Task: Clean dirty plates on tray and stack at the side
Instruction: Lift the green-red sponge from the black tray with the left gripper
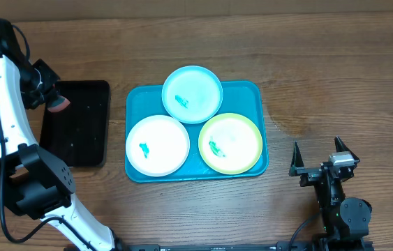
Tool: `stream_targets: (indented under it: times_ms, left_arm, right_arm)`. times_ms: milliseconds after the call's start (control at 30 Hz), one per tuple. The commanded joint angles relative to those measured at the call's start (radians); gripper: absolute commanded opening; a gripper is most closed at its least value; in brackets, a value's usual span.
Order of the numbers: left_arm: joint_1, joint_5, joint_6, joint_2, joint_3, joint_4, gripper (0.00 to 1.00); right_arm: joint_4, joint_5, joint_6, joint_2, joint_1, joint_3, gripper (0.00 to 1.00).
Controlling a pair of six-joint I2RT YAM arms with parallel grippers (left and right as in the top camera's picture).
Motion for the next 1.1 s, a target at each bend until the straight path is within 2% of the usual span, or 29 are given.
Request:
stream_targets:
  times_ms: [0, 100, 233, 533, 633, 767, 933, 1067]
  left_arm:
    - [-0.019, -0.092, -0.007, 0.011, -0.162, 0.075, 0.04]
    - [-0.021, -0.044, -0.006, 0.011, -0.307, 0.172, 0.04]
    - [-0.019, 0.015, 0.012, 0.010, -0.324, 0.176, 0.04]
    - [-0.017, 0.029, 0.047, 0.005, 0.020, -0.077, 0.04]
    - [-0.026, 0.028, 0.047, 0.005, 0.080, -0.129, 0.04]
    - [-0.060, -0.049, 0.046, 0.007, -0.031, -0.090, 0.04]
    - [-0.093, -0.056, 0.047, 0.007, -0.302, 0.091, 0.04]
    - [-0.090, -0.057, 0.053, 0.003, -0.262, 0.040, 0.04]
  right_arm:
    - [0.005, 0.006, 0.000, -0.008, 0.005, -0.010, 1.00]
    - [0.005, 0.006, 0.000, -0.008, 0.005, -0.010, 1.00]
    - [0.005, 0.006, 0.000, -0.008, 0.005, -0.010, 1.00]
    - [0.005, 0.006, 0.000, -0.008, 0.005, -0.010, 1.00]
    - [0.005, 0.006, 0.000, -0.008, 0.005, -0.010, 1.00]
    - [0.005, 0.006, 0.000, -0.008, 0.005, -0.010, 1.00]
    - [0.005, 0.006, 0.000, -0.008, 0.005, -0.010, 1.00]
    - [0.005, 0.006, 0.000, -0.008, 0.005, -0.010, 1.00]
